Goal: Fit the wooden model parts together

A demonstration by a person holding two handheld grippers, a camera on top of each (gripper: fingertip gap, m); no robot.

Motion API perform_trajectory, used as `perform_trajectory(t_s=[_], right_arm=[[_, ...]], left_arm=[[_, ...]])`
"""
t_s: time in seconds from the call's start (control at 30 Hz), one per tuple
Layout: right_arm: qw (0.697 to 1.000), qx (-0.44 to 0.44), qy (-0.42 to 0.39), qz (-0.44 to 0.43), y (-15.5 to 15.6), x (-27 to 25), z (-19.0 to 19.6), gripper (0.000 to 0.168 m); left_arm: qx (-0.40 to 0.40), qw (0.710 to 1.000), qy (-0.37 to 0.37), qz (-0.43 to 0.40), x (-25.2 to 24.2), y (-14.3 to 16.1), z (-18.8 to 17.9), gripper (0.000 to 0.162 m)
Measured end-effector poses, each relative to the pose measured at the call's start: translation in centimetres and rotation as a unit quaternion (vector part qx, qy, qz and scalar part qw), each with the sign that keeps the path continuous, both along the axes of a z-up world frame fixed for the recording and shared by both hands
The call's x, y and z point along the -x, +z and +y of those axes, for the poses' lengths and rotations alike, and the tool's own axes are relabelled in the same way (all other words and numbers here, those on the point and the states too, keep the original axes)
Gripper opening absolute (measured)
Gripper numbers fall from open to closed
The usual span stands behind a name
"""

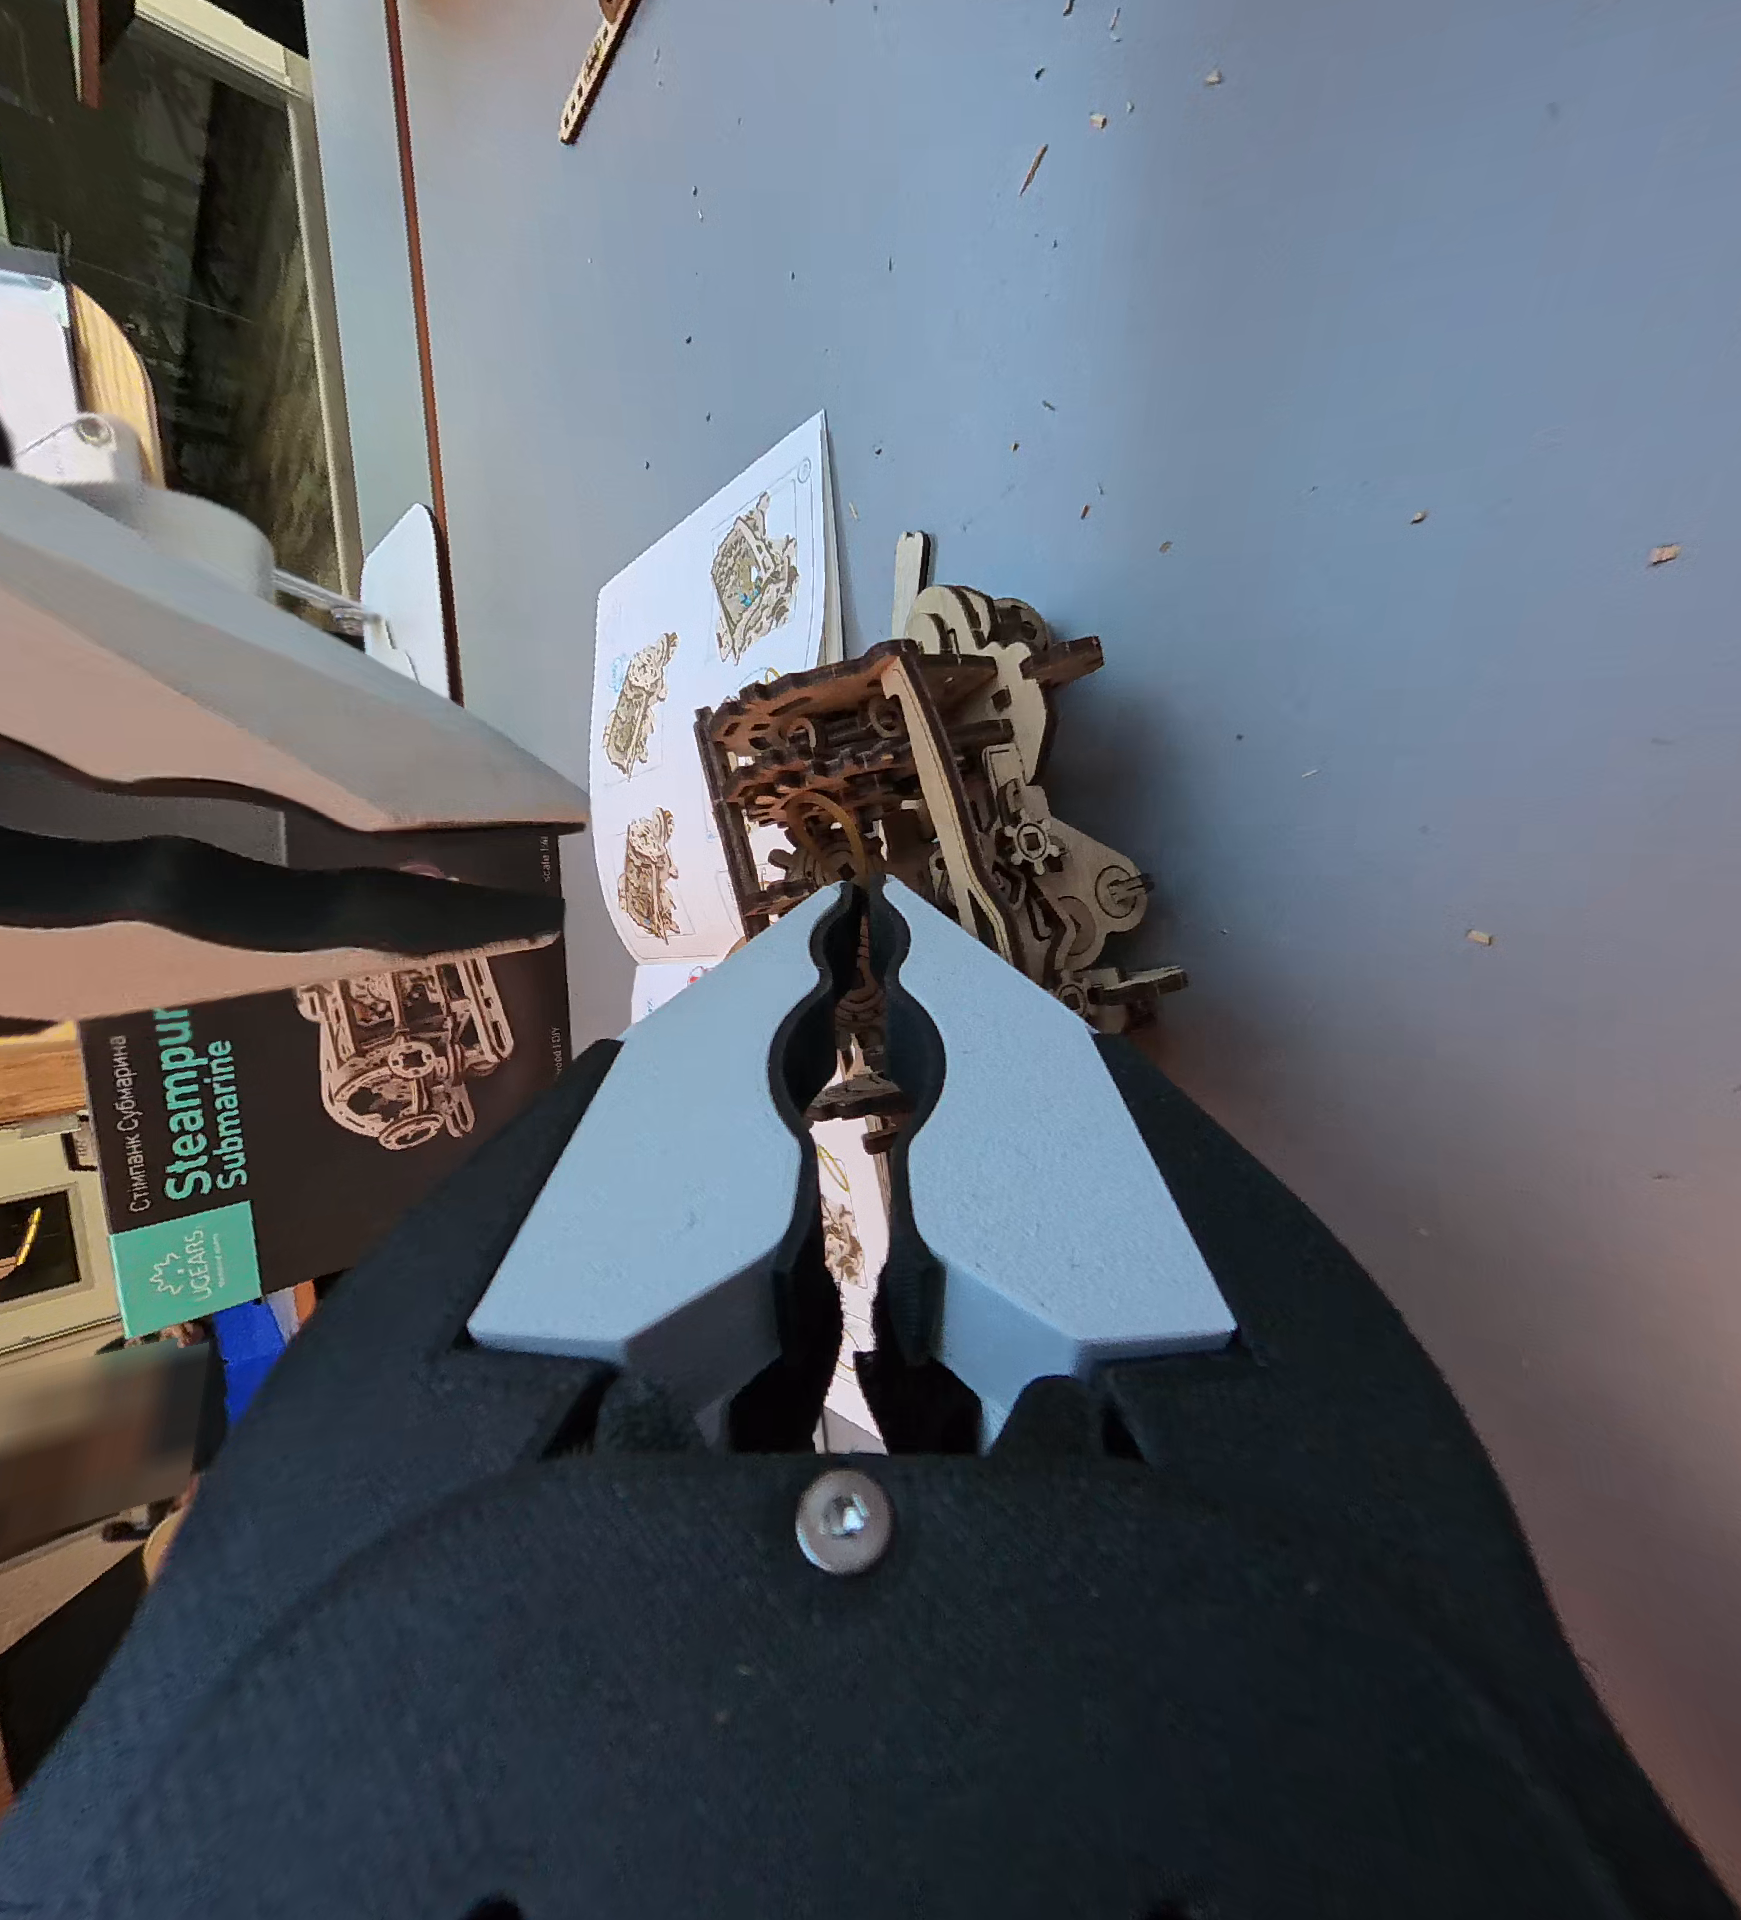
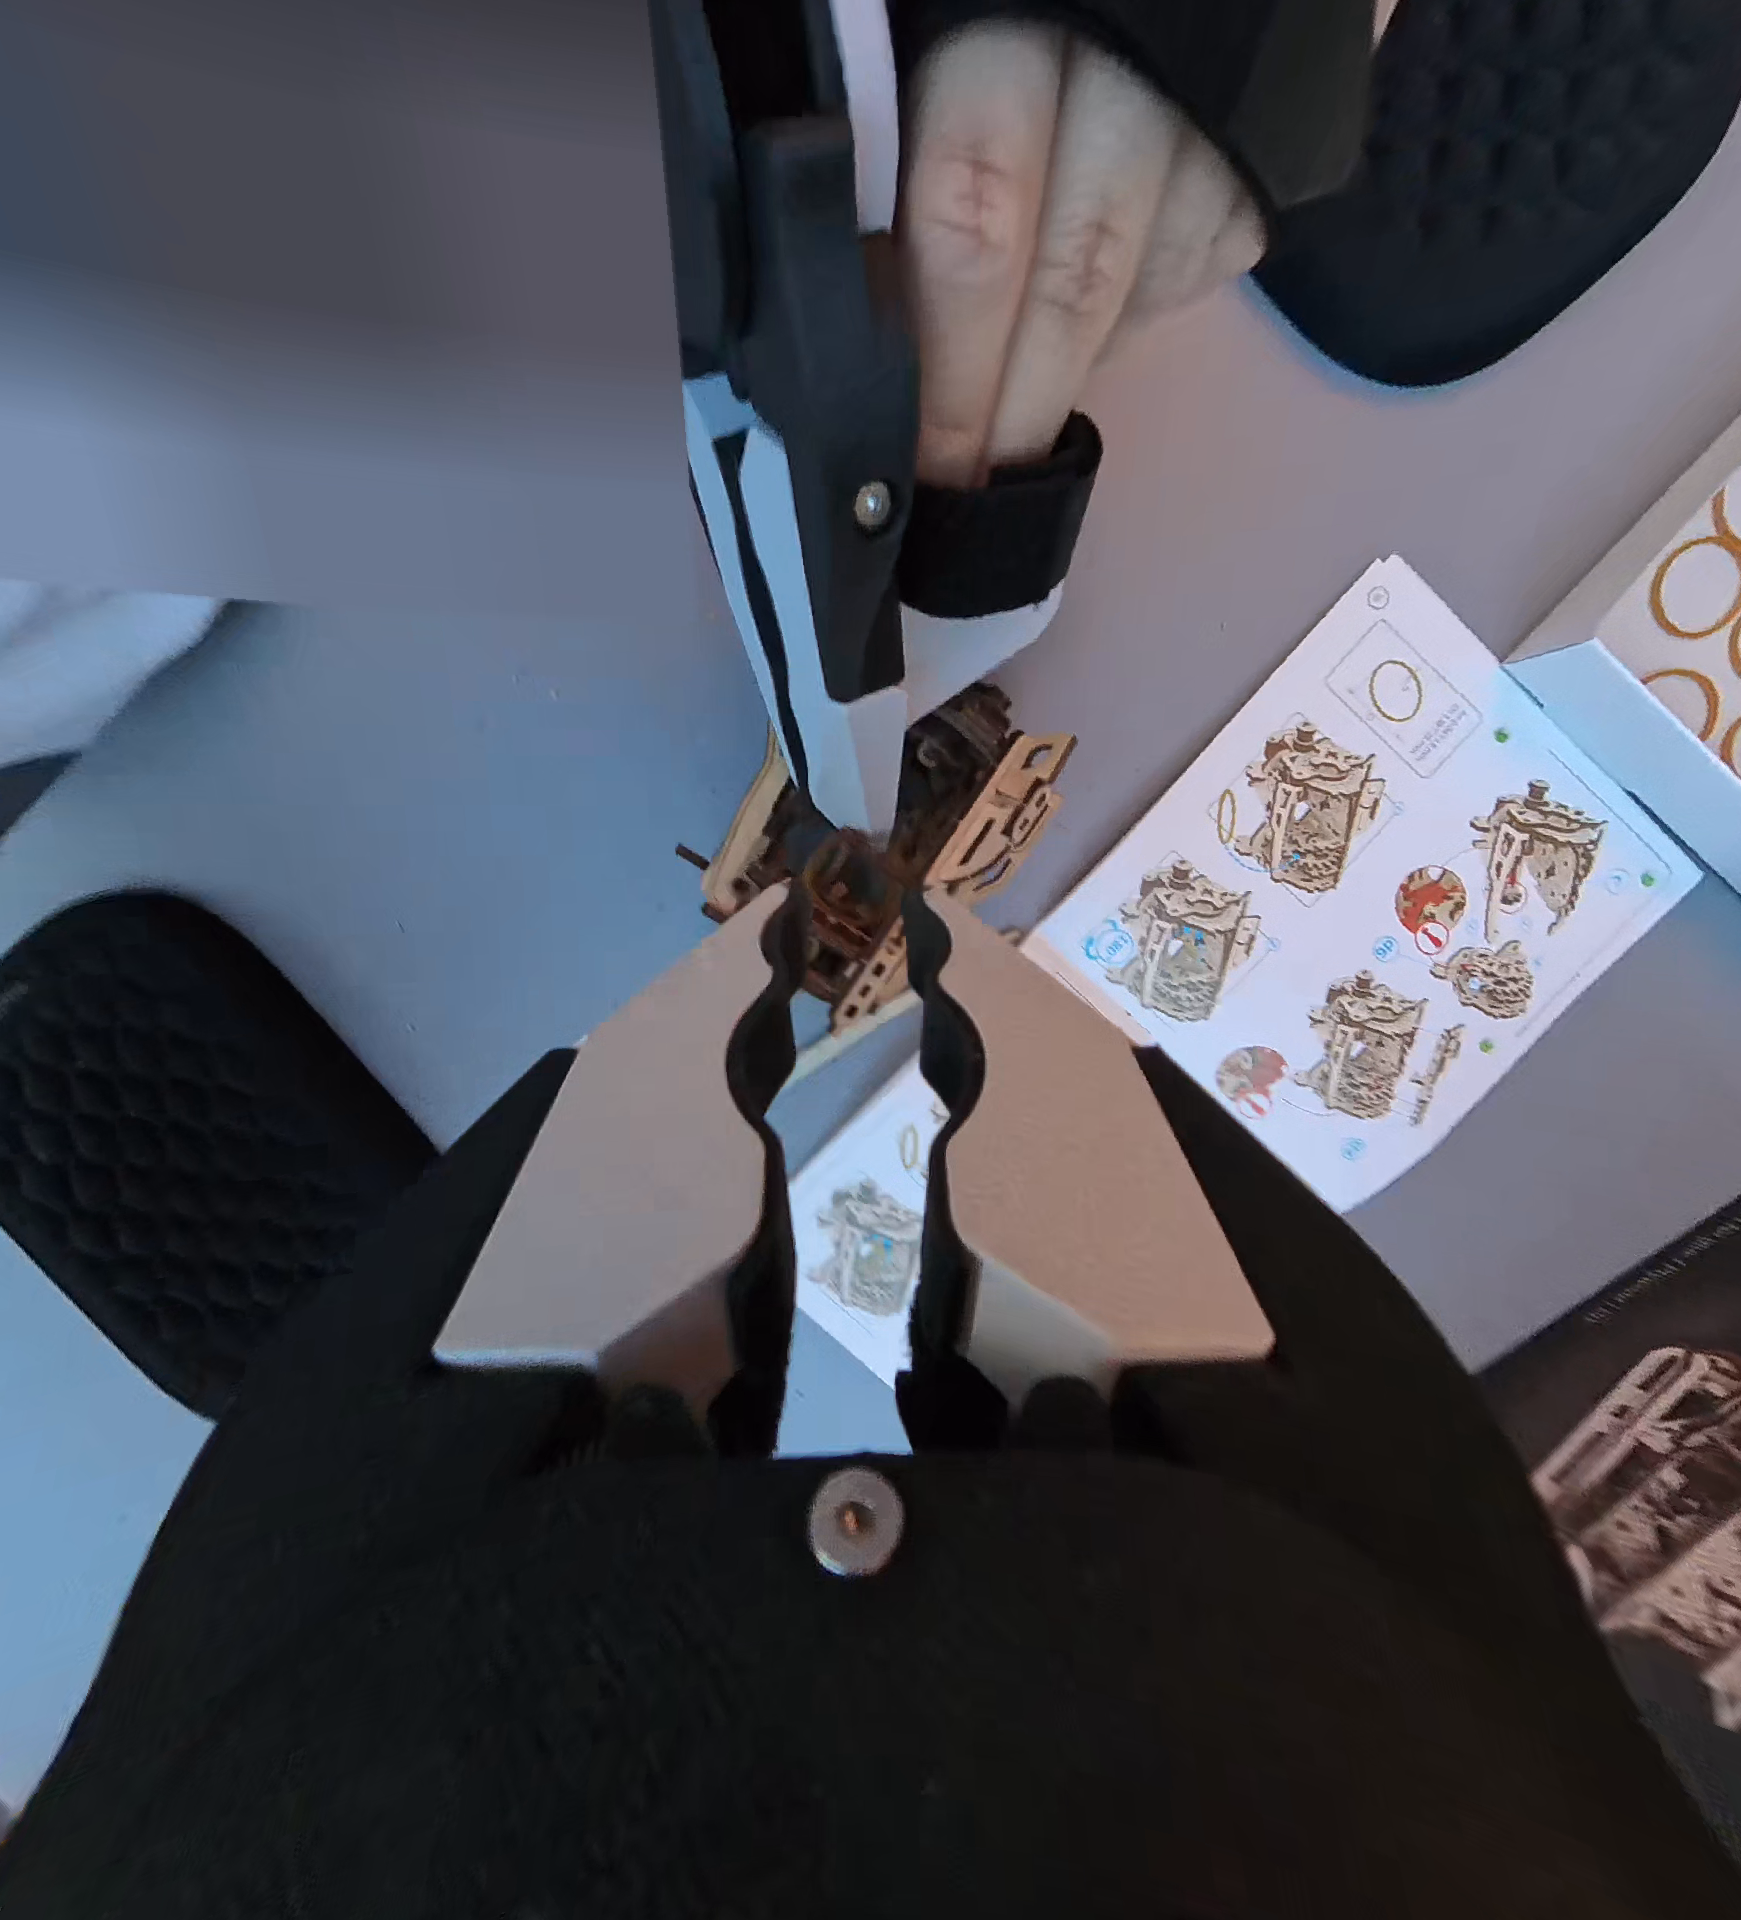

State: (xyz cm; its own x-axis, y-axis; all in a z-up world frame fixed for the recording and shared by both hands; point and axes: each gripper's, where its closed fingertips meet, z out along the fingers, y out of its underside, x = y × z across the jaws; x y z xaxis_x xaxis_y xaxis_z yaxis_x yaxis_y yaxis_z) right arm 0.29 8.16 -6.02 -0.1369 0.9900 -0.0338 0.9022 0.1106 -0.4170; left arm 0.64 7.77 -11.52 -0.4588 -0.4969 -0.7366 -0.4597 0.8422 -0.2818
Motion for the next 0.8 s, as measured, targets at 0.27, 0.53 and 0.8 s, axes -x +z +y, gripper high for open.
perform_trajectory(t_s=[0.27,0.53,0.8], right_arm=[[0.992,-0.044,-0.110,-0.035,-2.4,-0.5,0.4,0.006],[0.987,-0.055,-0.152,-0.010,-2.1,-0.6,1.0,0.009],[0.984,-0.050,-0.161,0.057,-1.0,-0.1,-0.4,0.010]], left_arm=[[-0.018,1.000,-0.007,0.000,0.0,0.0,0.0,0.000],[-0.036,0.999,-0.017,-0.002,0.2,0.1,-0.1,0.000],[-0.047,0.999,-0.027,-0.002,0.4,0.1,-0.2,0.000]])
